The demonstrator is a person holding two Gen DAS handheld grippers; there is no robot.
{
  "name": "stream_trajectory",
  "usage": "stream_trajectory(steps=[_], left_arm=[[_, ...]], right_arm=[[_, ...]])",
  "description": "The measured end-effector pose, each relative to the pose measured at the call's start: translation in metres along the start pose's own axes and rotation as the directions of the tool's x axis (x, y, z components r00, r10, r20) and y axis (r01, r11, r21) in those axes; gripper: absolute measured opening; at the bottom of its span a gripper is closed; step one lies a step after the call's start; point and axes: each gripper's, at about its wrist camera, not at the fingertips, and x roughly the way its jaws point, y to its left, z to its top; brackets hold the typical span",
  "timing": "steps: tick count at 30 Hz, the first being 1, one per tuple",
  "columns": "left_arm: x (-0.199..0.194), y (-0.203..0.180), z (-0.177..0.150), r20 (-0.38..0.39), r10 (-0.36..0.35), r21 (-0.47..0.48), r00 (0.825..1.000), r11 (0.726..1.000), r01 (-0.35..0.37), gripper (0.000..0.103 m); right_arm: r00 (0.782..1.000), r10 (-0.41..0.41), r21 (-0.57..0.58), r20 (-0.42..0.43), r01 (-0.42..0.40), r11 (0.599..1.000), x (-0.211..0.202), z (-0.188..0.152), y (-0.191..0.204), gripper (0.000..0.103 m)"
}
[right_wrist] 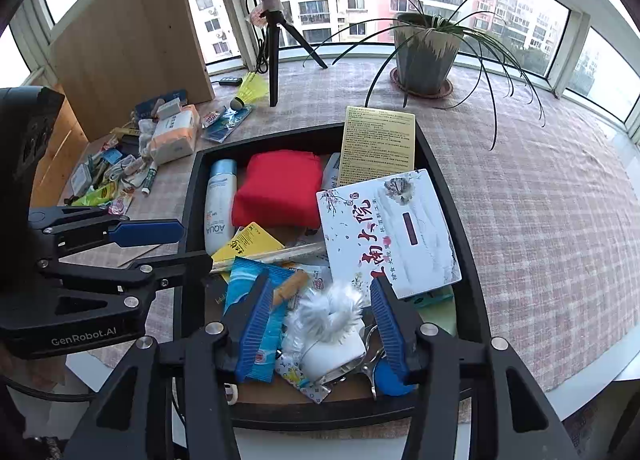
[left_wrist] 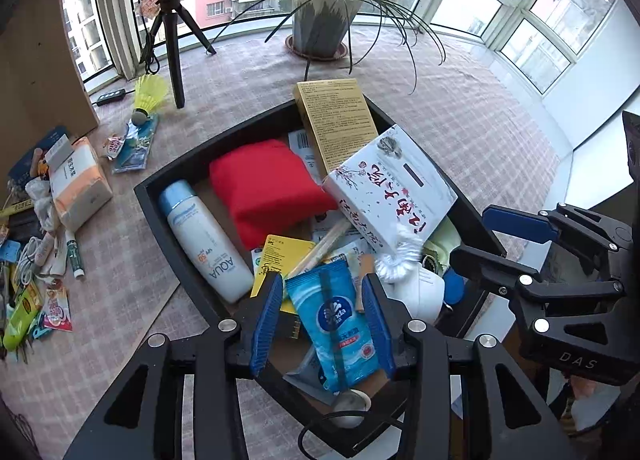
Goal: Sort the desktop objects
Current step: 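Carry both items to the tray and release them from both grippers, then move the left gripper to the green tube and grasp it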
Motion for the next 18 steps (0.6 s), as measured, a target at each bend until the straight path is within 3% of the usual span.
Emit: stream_trajectory(steps=[9, 18], left_arm=[[-0.029, 0.055, -0.010, 0.032, 0.060, -0.058, 0.998, 0.997, -0.058, 0.045], [-0.064, 0.157, -0.048, 0.033, 0.154, -0.183, 0.987, 0.972, -0.146, 0.045]], right_arm=[[0.999, 0.026, -0.039, 0.020, -0.025, 0.999, -0.009, 0.011, 0.036, 0.047], [0.996, 0.082, -0.141, 0.019, -0.078, 0.987, 0.001, 0.031, 0.112, 0.047]])
